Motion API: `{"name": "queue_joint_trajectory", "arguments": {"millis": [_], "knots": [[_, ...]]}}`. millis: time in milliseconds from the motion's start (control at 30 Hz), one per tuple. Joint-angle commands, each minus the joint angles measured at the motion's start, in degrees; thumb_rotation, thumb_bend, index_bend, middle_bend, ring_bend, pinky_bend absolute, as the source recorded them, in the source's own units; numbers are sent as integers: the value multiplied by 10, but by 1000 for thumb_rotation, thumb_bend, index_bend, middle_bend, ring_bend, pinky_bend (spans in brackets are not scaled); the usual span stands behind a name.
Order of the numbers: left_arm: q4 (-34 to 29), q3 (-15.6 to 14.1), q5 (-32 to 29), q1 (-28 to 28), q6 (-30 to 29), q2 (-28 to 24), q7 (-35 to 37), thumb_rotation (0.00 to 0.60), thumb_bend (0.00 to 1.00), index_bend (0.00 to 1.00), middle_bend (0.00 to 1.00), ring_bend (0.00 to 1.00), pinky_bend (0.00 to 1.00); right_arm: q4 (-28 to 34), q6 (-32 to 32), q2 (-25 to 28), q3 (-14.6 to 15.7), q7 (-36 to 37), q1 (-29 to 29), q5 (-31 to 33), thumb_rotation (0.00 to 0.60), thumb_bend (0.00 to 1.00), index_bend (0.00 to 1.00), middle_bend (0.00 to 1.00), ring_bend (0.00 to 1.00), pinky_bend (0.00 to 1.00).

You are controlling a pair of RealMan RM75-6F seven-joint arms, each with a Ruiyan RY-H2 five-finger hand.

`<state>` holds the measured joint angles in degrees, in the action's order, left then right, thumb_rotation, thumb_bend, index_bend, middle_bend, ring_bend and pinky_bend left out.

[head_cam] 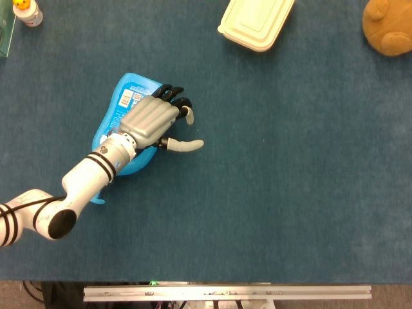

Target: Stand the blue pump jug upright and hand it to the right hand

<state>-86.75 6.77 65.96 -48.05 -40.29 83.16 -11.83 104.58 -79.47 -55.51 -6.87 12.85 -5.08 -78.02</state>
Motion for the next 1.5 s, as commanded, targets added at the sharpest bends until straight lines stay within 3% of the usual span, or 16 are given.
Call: {"name": "queue_joint_trajectory", "arguments": {"millis": [33,267,733,1100,1300,1333,1400,1500], "knots": [[33,-9,-45,-14,2,18,-48,0,95,317,190,0,0,-1,-2,0,0,3,2,-1,600,84,80,218,107,240],[41,-17,-117,-10,-25,1,-95,0,96,319,215,0,0,-4,-1,-1,1,8,1,-5,600,84,80,218,107,240],[2,-65,-196,36,-57,-108,-122,0,96,320,229,0,0,5,2,-5,1,3,-5,-13,600,84,80,218,107,240],[-47,-89,-178,86,-66,-188,-73,0,96,325,237,0,0,24,-4,-3,1,-13,-5,-19,600,83,80,218,107,240],[-73,-101,-135,114,-78,-218,-45,5,96,325,240,0,0,28,-6,-4,2,-16,-6,-21,600,83,80,218,107,240],[-76,-103,-118,120,-84,-223,-41,24,96,320,237,0,0,29,-6,-4,2,-17,-6,-22,600,82,80,218,107,240],[-84,-104,-93,126,-93,-231,-34,130,96,301,218,0,0,30,-7,-4,3,-18,-6,-24,600,83,80,218,107,240],[-101,-114,-66,128,-87,-256,-39,470,96,216,153,0,0,32,-8,-4,4,-18,-6,-27,600,83,80,218,107,240]]}}
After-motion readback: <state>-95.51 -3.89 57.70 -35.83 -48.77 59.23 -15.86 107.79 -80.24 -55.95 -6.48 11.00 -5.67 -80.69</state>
